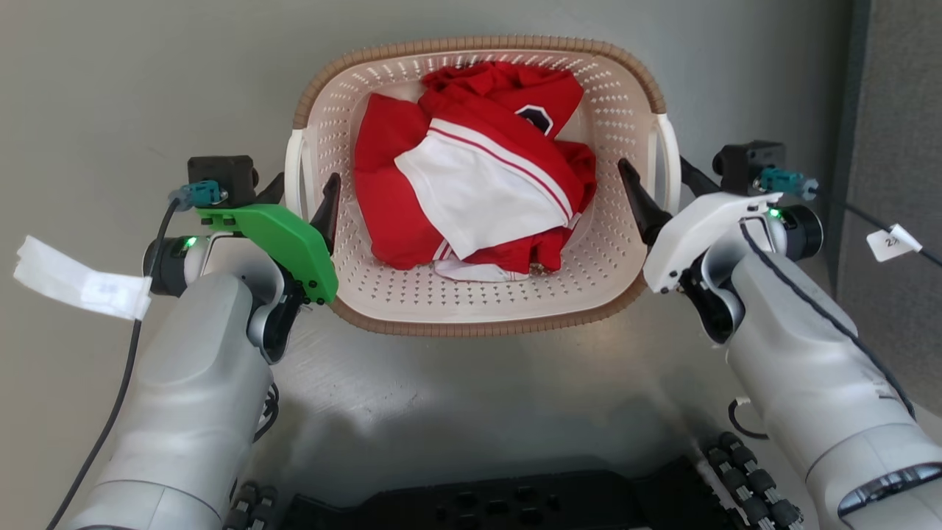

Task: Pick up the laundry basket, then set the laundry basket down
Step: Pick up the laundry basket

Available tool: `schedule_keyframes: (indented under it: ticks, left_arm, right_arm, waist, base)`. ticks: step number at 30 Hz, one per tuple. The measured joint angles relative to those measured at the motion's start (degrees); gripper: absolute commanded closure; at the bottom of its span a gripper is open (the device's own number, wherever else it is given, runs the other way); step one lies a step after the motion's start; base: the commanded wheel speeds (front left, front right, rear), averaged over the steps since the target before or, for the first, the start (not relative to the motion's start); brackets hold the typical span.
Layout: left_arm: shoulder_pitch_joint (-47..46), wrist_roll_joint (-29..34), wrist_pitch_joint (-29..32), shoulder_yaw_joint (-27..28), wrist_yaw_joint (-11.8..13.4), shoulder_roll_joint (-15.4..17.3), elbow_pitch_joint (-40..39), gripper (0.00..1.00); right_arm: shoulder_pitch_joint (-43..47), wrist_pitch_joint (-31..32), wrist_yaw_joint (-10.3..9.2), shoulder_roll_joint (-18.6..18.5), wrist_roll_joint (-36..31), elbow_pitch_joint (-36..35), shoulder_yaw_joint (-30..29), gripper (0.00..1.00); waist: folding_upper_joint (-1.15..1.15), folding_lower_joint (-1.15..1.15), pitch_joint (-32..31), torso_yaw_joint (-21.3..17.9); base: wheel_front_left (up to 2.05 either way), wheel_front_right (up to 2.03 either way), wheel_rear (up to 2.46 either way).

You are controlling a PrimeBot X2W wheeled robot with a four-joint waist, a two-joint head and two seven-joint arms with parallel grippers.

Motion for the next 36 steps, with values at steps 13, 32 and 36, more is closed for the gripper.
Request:
schedule_keyframes:
  ticks: [13,32,36]
  left_arm:
    - [-2.52,-3.64,0.27,-4.35,-0.01,-0.08,1.77,0.51]
    - [-2.9,-10.38,-0.44,-11.43,0.09,-0.03,3.78,1.0]
    - [-2.75,-11.4,-0.74,-11.96,0.09,-0.07,4.81,1.0]
  right_arm:
    - [-3.98,0.99,0.05,-0.08,4.13,4.22,1.69,0.15]
    - [-4.71,-0.49,-0.03,-0.18,8.27,8.24,4.93,1.0]
    - [-4.48,-0.6,-0.02,-0.12,9.32,8.7,5.76,1.0]
  waist:
    - [0.0,0.0,2.63,1.15]
    - [0.0,0.0,-0.64,1.65]
    - [0.0,0.0,-1.93,1.69]
  base:
    - [0.0,0.0,0.0]
    - [0.0,0.0,0.0]
    - [0.0,0.0,0.0]
